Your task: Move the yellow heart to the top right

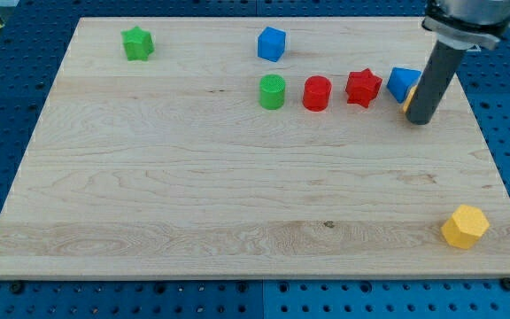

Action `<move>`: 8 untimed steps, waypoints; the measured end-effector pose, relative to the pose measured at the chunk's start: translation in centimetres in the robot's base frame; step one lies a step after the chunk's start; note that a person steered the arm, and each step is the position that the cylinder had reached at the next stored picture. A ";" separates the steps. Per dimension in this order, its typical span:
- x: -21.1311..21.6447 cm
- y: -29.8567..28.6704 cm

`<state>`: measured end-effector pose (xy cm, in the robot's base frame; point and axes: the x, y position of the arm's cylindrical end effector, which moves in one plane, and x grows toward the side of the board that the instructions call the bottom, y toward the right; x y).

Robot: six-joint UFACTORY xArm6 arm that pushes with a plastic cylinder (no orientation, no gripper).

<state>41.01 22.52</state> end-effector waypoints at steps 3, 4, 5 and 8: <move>-4.7 2.4; -8.7 2.3; -5.4 2.9; -10.4 1.1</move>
